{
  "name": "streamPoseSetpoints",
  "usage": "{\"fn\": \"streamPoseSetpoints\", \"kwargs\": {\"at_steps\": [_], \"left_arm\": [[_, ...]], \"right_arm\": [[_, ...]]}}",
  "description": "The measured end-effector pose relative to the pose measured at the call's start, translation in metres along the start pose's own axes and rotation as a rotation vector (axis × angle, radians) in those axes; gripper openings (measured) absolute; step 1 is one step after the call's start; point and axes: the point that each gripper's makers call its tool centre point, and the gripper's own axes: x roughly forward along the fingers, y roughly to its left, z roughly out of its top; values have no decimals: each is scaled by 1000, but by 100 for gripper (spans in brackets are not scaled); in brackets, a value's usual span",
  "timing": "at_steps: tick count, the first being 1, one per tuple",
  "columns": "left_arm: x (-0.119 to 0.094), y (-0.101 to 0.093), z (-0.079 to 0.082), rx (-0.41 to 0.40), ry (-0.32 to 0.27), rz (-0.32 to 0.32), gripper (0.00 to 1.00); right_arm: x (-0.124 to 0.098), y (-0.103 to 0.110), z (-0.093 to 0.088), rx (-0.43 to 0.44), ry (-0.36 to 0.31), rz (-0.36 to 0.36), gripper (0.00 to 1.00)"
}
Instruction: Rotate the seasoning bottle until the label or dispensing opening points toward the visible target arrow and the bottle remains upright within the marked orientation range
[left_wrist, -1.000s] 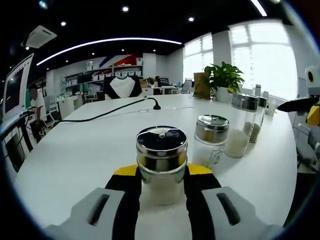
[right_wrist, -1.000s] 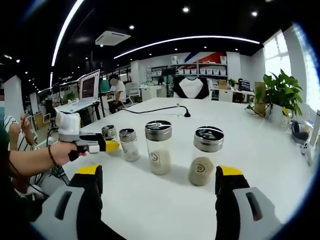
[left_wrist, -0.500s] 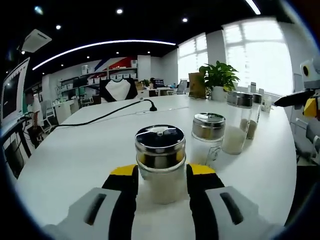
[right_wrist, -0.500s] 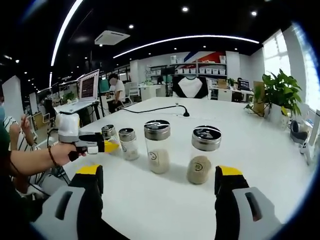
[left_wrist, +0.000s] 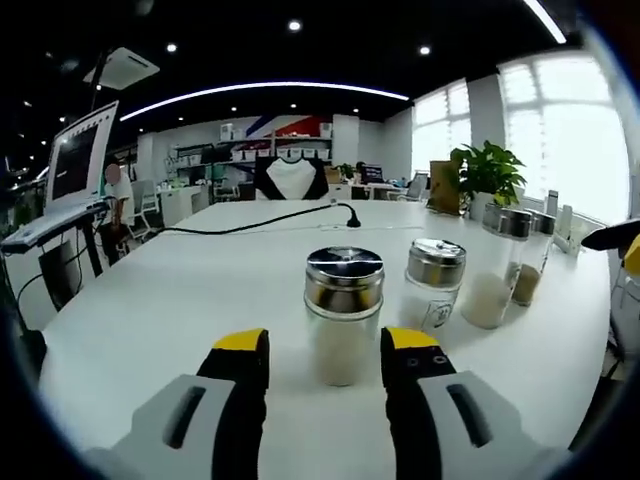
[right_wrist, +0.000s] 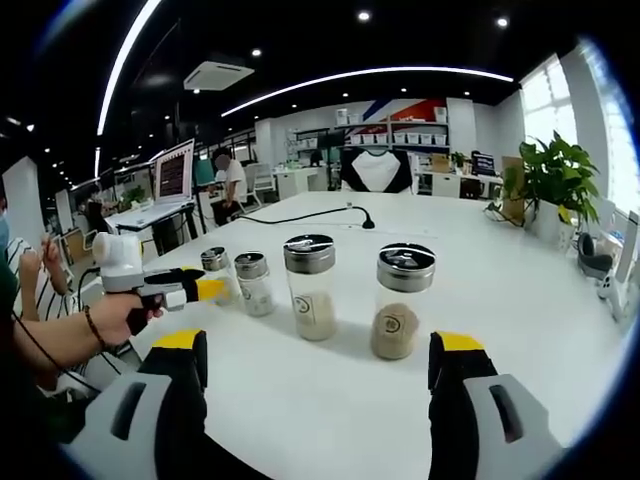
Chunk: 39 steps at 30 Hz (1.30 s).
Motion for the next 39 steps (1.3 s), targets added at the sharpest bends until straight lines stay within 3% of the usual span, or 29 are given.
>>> {"fn": "streamPoseSetpoints", "kwargs": {"at_steps": [3,12,18,33,39], "left_arm": [[3,-5,-2,-24,12,-5,41],[11,-6,4,-40,-1,39,41],[13,-13,8,-15,-13,18,34],[11,-12,7,8,-7,-12,33],[11,-12,7,28,-1,-67,33]], "right_arm": [[-1,0,0,3,0,-1,93],[-3,1,-4,13,9,3,93],[-3,-1,-5,21,13,0,92],[-3,-2,-7,26,18,1,92],[-3,-2,-7,27,20,0,92]]}}
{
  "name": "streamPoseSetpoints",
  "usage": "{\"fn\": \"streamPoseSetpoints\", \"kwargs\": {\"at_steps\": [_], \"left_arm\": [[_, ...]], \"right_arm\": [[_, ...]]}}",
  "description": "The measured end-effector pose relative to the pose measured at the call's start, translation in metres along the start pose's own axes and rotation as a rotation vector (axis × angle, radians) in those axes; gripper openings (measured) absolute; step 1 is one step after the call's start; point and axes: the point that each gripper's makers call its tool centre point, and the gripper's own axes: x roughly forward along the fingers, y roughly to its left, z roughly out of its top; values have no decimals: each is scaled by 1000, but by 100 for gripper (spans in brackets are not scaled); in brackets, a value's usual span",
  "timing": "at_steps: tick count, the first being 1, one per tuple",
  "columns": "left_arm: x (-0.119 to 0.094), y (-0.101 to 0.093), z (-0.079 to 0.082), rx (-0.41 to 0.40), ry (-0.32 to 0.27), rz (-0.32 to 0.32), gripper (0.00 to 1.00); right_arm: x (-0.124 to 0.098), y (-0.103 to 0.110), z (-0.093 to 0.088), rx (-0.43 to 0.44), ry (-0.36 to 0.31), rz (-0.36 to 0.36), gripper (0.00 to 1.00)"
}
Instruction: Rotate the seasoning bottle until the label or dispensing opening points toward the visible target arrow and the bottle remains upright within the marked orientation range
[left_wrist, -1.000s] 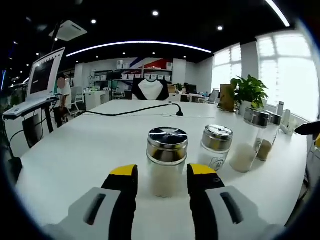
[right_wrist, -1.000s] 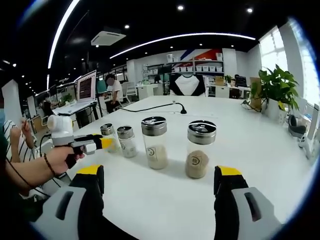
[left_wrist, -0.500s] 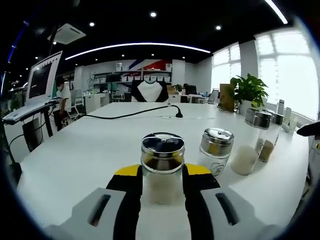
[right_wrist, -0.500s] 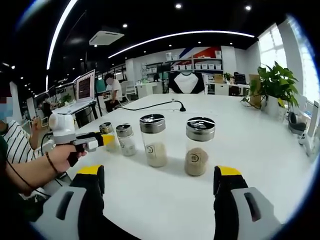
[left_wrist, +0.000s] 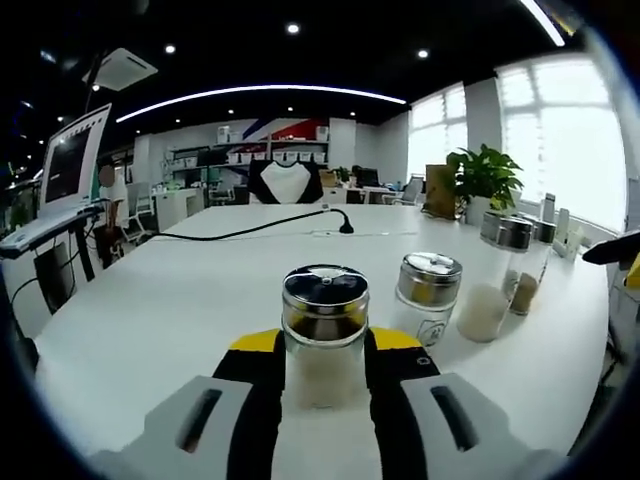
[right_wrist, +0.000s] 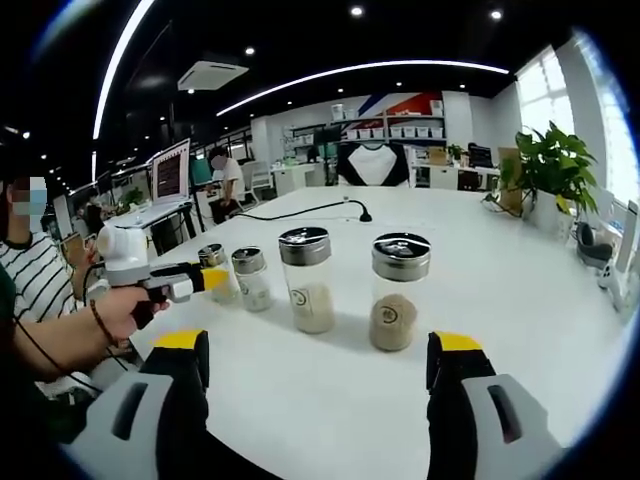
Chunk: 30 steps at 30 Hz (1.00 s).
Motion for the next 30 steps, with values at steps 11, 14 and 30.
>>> {"fn": "streamPoseSetpoints", "kwargs": {"at_steps": [11,14,30], "left_arm": [[2,0,0,43,4,-108,33],[3,0,0,55,9,-142,33],[5,-7,-1,117,13,-374,33]], "right_arm": [[1,1,2,-7,4,-1,92],[2,3,3,-2,1,3,92],[1,0,4,-11,0,-9,92]]}}
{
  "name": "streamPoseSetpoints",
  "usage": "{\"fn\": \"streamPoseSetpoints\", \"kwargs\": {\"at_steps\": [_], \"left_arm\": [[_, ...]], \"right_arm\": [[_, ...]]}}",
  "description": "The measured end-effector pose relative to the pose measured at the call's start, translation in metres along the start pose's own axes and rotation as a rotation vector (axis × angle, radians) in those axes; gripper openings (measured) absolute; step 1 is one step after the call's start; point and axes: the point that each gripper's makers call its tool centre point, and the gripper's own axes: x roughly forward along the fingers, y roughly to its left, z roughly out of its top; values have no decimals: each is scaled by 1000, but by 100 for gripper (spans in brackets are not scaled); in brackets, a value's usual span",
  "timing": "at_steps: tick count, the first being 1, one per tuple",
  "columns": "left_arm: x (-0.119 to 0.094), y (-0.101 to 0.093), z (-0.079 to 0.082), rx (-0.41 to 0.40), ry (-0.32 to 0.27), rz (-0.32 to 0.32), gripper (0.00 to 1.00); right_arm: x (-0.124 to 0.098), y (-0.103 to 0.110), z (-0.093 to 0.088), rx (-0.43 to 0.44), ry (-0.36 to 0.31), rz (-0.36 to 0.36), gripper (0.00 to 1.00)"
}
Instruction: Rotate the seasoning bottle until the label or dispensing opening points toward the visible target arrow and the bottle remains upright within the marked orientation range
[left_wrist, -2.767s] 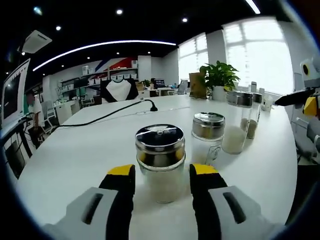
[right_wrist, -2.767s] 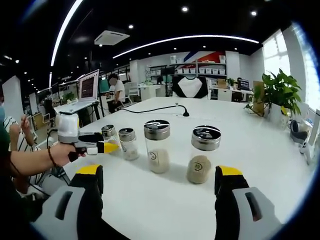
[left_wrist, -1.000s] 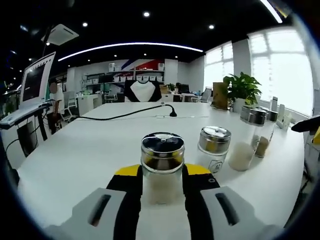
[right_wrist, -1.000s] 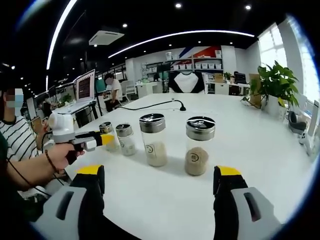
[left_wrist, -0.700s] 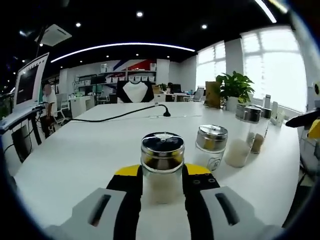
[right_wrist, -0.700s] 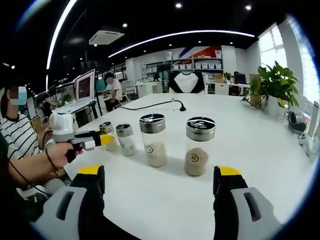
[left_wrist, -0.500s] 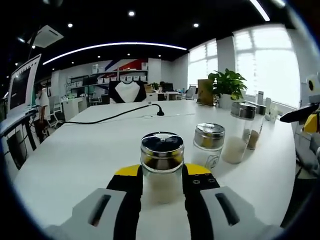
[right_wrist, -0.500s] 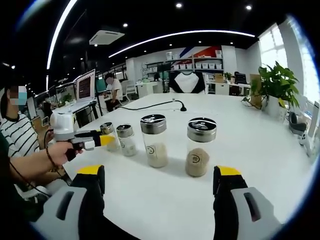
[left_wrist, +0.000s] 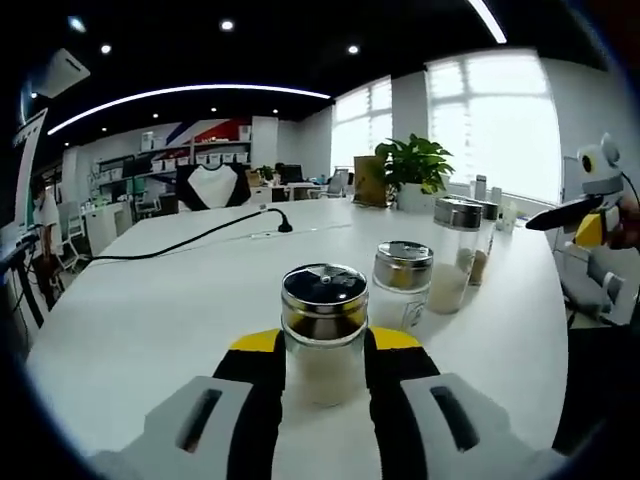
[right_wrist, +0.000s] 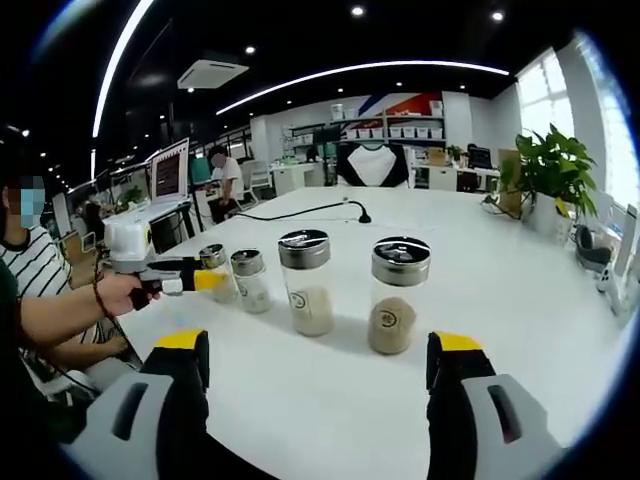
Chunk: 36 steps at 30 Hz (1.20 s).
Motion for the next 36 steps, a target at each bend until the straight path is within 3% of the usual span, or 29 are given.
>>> {"fn": "streamPoseSetpoints", "kwargs": {"at_steps": [21,36], "left_arm": [[-1,-7,2,97,19,-332,33],[3,-9,3,118,16,-418,33]], "right_arm": [[-3,-5,-5,12,11,-12,92],[-5,-6,-5,8,12,-16,92]]}}
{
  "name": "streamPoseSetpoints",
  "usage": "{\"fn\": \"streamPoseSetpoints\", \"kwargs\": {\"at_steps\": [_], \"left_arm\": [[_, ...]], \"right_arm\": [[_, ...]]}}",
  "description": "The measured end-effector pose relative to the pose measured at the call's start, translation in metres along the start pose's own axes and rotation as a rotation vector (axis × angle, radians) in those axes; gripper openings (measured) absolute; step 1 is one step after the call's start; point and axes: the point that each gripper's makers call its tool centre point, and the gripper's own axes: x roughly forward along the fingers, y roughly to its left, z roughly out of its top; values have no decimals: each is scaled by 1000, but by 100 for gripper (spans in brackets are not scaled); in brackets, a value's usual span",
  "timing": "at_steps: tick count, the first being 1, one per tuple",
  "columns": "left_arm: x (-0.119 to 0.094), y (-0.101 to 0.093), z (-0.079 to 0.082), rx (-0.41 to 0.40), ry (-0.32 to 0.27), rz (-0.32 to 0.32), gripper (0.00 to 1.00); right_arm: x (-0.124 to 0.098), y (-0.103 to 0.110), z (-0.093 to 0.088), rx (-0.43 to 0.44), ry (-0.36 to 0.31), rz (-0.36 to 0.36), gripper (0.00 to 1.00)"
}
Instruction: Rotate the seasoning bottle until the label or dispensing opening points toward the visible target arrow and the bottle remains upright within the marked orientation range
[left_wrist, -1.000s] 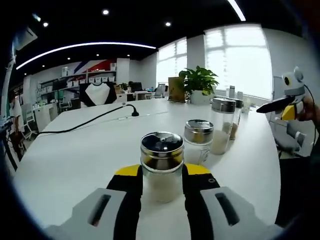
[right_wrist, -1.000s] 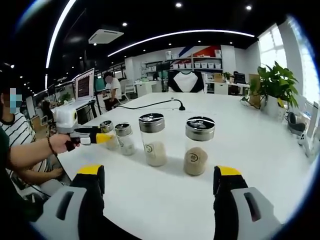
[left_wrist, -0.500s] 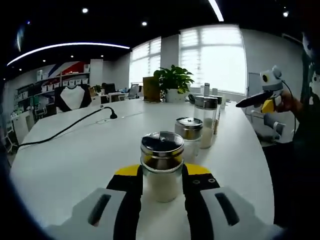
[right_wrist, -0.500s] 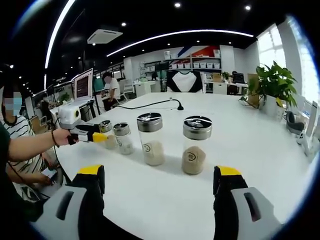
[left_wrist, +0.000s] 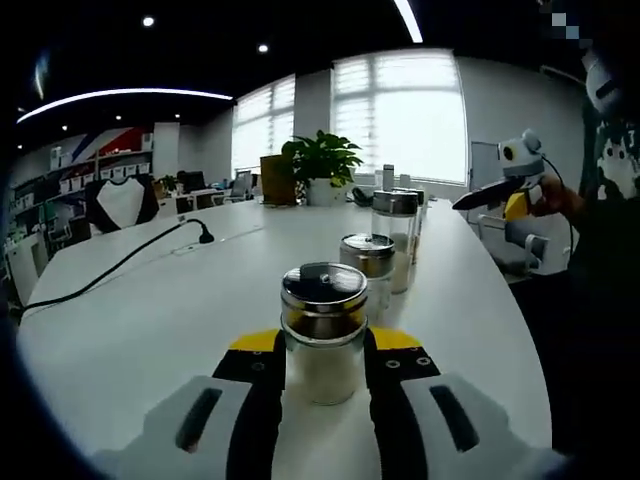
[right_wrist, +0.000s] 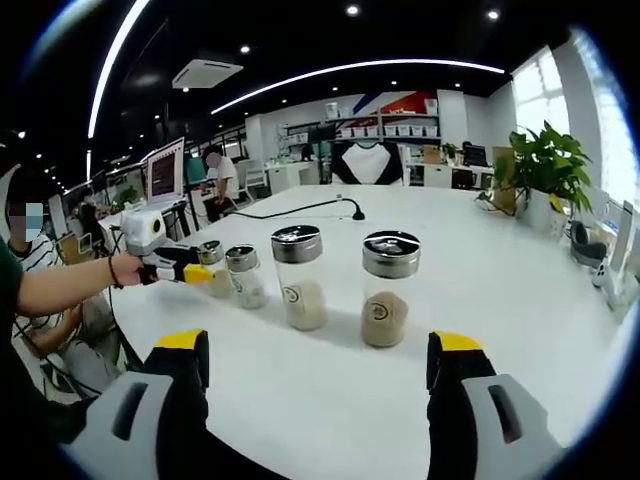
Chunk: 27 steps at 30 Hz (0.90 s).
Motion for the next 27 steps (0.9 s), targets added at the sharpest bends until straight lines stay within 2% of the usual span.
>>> {"fn": "streamPoseSetpoints", "kwargs": {"at_steps": [2,3,4,5,8,10,11,12,14,15,19,21,23,25,27], "left_arm": [[0,0,0,-17,-2,-8,33],[1,0,1,-59,-1,4,34],[1,-3,3,-37,6,3,36],[0,-1,4,28,10,20,43],[-1,2,-1,-3,39,73,59],[-3,2,-2,-43,31,104,59],[-4,1,-1,-48,21,121,59],[-7,3,1,-60,9,163,59],[-10,0,3,-62,-5,192,60],[-13,3,3,-72,-9,245,59],[-20,3,5,-109,-35,366,58],[-23,5,2,-123,-31,434,58],[-24,3,1,-137,-33,480,57],[-22,0,1,-125,-28,493,57],[-22,3,1,-133,-29,553,55]], "right_arm": [[0,1,0,0,1,4,92],[1,1,-1,1,3,8,92],[0,1,-1,-1,4,7,92],[0,0,-1,-2,5,5,92],[-1,-2,-3,5,8,-1,92],[-1,-4,-3,8,9,-6,92],[-1,-5,-3,8,10,-8,92],[-2,-6,-3,8,10,-10,92],[-2,-6,-4,10,11,-12,92],[-2,-7,-4,12,11,-13,92],[0,-7,-4,16,11,-10,92],[1,-7,-4,16,11,-8,92],[1,-6,-3,16,10,-5,92],[1,-5,-4,15,13,-3,92],[1,-5,-4,17,13,-3,92]]}}
